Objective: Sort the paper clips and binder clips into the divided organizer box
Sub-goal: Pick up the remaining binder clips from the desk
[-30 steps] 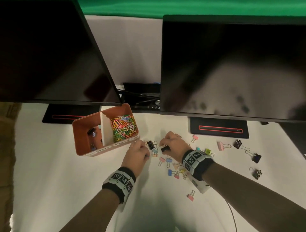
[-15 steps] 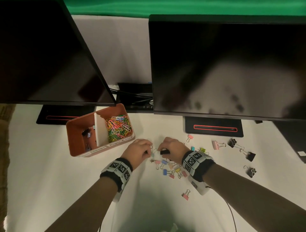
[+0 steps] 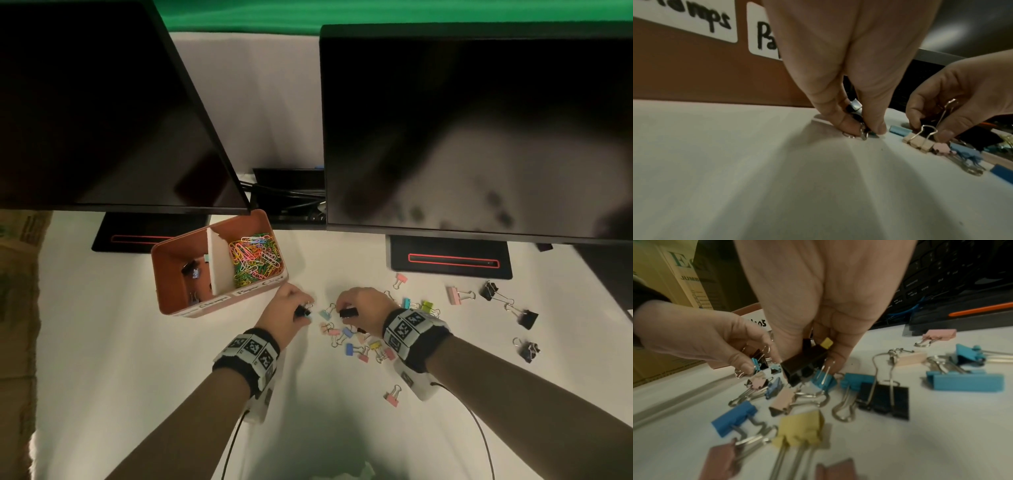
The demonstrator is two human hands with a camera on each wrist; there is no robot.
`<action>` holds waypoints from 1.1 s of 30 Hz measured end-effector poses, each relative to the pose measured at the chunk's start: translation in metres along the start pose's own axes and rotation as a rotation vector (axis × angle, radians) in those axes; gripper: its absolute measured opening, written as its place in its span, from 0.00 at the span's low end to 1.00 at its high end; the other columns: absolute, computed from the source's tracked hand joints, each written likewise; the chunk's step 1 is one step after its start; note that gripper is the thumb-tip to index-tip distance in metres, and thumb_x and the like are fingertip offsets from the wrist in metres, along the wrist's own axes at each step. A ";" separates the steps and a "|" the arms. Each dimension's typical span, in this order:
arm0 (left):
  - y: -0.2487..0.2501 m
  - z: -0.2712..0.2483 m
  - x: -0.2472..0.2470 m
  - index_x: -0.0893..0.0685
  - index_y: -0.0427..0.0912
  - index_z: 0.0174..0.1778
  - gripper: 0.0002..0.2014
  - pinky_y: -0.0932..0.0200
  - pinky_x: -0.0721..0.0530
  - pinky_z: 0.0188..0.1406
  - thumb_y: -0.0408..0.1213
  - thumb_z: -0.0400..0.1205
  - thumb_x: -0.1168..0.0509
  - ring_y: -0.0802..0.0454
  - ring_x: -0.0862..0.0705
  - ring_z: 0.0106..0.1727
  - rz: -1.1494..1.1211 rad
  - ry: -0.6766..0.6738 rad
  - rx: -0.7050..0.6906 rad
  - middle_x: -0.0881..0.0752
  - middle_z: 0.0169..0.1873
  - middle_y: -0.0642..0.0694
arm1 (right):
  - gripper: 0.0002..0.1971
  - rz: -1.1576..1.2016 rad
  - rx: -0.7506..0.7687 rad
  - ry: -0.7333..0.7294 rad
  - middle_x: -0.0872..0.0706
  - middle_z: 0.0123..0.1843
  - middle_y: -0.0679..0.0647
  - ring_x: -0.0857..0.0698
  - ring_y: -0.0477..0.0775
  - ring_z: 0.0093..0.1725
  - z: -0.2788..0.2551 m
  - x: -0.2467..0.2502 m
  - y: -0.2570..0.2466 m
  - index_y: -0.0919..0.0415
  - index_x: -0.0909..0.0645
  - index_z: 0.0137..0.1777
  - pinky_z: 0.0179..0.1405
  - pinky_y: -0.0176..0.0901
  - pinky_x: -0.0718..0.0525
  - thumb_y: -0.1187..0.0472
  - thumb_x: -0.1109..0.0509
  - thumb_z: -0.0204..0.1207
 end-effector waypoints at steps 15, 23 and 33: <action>-0.001 -0.052 0.115 0.12 0.49 0.48 0.12 0.66 0.17 0.55 0.30 0.71 0.26 0.59 0.16 0.51 -0.310 0.314 -0.112 0.15 0.48 0.52 | 0.09 0.112 0.285 0.181 0.15 0.52 0.54 0.17 0.54 0.50 0.001 0.054 -0.114 0.54 0.19 0.52 0.54 0.43 0.19 0.62 0.29 0.73; -0.086 -0.058 0.210 0.14 0.54 0.43 0.09 0.47 0.16 0.58 0.33 0.79 0.34 0.48 0.13 0.52 -0.539 0.504 0.216 0.11 0.46 0.47 | 0.14 0.218 0.294 0.243 0.16 0.56 0.55 0.17 0.54 0.54 0.070 0.065 -0.233 0.55 0.21 0.59 0.59 0.48 0.18 0.57 0.29 0.74; -0.038 -0.070 0.199 0.17 0.48 0.56 0.09 0.65 0.14 0.43 0.41 0.83 0.39 0.57 0.15 0.47 -0.368 0.406 0.080 0.14 0.48 0.49 | 0.12 0.306 0.273 0.229 0.15 0.52 0.47 0.15 0.47 0.47 0.039 0.069 -0.182 0.51 0.24 0.62 0.49 0.38 0.18 0.55 0.37 0.80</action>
Point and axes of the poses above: each hand's wrist, its own z-axis towards the middle knuckle, its own x-axis out of the back of the hand, y = z × x, the point moved 10 cm from there along z, towards the middle knuckle
